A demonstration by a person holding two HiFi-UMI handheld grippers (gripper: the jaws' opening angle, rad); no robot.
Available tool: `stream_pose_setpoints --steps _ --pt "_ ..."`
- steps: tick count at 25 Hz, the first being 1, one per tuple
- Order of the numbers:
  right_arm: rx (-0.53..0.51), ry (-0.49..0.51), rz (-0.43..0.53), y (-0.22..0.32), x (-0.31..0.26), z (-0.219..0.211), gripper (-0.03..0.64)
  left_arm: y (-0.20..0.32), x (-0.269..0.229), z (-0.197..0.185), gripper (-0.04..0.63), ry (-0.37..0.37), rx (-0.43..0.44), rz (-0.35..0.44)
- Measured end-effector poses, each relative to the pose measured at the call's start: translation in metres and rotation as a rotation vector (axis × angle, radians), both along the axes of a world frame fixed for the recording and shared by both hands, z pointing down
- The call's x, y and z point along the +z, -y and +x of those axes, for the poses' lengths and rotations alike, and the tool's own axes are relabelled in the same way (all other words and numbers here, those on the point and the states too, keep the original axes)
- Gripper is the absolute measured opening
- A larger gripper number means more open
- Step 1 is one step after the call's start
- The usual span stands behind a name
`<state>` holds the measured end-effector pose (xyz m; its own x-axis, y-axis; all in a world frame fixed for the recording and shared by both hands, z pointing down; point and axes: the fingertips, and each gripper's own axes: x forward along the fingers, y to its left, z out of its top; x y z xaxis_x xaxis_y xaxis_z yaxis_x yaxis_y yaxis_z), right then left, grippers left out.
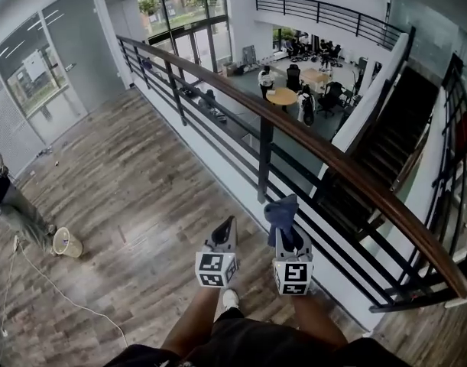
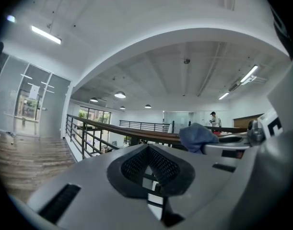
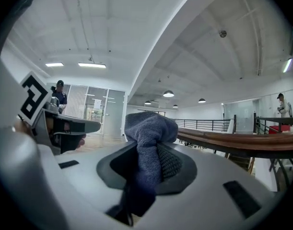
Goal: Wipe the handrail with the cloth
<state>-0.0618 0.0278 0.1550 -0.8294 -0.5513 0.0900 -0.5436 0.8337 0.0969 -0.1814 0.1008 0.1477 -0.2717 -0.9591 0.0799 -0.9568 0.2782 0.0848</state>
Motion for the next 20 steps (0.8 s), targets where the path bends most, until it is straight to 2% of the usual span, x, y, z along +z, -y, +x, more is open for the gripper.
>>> stream_pose_setpoints --steps 4,9,20 --pt "0.082 -0.002 0.017 0.028 -0.003 -0.049 0.095 0.031 0.0 -0.049 -0.002 0.013 0.087 0.004" --pt "0.152 0.004 0.035 0.051 -0.016 -0.092 0.095 0.059 -0.007 -0.095 -0.002 0.013 0.156 0.015" --pt "0.239 -0.001 0.037 0.127 -0.031 -0.149 0.095 0.138 -0.023 -0.144 -0.002 0.017 0.241 0.036"
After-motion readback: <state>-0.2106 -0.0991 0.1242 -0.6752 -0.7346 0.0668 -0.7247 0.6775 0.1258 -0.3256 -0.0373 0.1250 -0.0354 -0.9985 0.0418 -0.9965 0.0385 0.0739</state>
